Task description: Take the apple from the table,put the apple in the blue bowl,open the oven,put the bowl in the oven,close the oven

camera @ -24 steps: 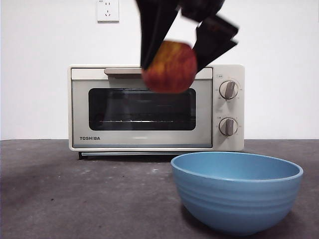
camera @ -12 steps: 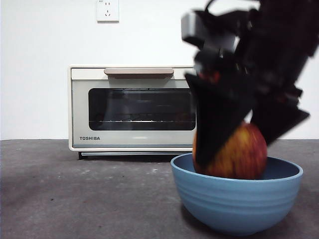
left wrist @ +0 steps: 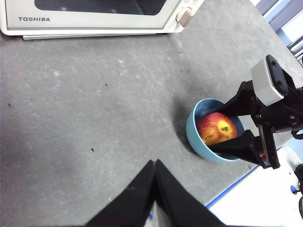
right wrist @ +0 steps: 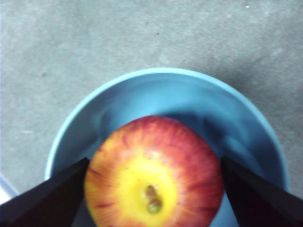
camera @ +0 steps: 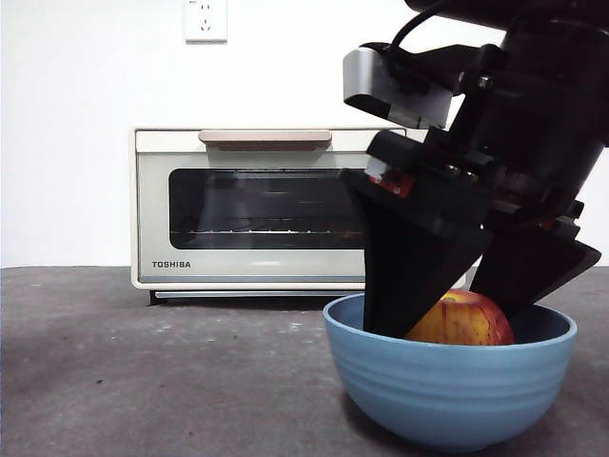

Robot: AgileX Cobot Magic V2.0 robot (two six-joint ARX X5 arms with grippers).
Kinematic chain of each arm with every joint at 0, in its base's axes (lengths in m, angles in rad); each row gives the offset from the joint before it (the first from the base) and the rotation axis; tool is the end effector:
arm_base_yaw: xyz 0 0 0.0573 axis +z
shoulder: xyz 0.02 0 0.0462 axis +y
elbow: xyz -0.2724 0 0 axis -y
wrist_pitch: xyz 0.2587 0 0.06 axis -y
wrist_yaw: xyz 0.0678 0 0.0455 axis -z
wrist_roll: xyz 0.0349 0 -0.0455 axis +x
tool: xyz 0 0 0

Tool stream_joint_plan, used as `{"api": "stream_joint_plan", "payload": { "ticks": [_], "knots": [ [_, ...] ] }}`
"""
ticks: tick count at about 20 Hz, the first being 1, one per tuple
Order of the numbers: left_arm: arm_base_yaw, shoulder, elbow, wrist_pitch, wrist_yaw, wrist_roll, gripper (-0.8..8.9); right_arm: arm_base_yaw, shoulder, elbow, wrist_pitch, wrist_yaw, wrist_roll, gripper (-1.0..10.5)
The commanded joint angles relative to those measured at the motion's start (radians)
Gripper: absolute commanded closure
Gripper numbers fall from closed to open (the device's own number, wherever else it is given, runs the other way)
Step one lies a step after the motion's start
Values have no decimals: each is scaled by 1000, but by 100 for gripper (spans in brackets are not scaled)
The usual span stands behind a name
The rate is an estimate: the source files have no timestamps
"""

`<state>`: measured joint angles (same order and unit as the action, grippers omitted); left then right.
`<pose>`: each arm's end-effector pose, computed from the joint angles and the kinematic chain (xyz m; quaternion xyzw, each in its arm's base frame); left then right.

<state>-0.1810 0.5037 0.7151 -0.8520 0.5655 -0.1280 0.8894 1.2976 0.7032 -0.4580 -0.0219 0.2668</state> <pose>0.0948 -0.0364 0.2898 -0.1166 0.3306 -0.3256 0.8781 0.1539 0.1910 0.1814 -0.1059 0.5023 0.3165 0.7977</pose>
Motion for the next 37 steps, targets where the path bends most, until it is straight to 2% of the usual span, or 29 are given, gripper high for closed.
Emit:
{"api": "stream_joint_plan", "payload": {
  "ticks": [1,5,10,13,16,19,21,29,37],
  "knots": [
    [-3,19,13,22,3,11,806,10,5,17,8,43,2,506],
    [-5,75,13,135,3,-26,806,4,-74,113,-47,103,-41,506],
    [-43,236,41,358,2,-76,806,-12,-191,198,-282,412,-38,506],
    [-78,381,114,473,-51,-76,806,-57,-248,198,-470,476,30,506],
    [-110,530,204,576,-78,-74,806,-100,-269,196,-581,446,67,506],
    [-137,689,316,619,-87,-57,806,-129,-269,193,-616,307,73,506],
    [-162,791,397,620,-127,-18,806,-134,-269,192,-600,262,73,506],
    [-205,1059,592,623,-194,49,806,-135,-269,192,-611,258,82,507],
    [-219,1105,593,650,-257,99,806,-134,-269,193,-601,257,82,507]
  ]
}}
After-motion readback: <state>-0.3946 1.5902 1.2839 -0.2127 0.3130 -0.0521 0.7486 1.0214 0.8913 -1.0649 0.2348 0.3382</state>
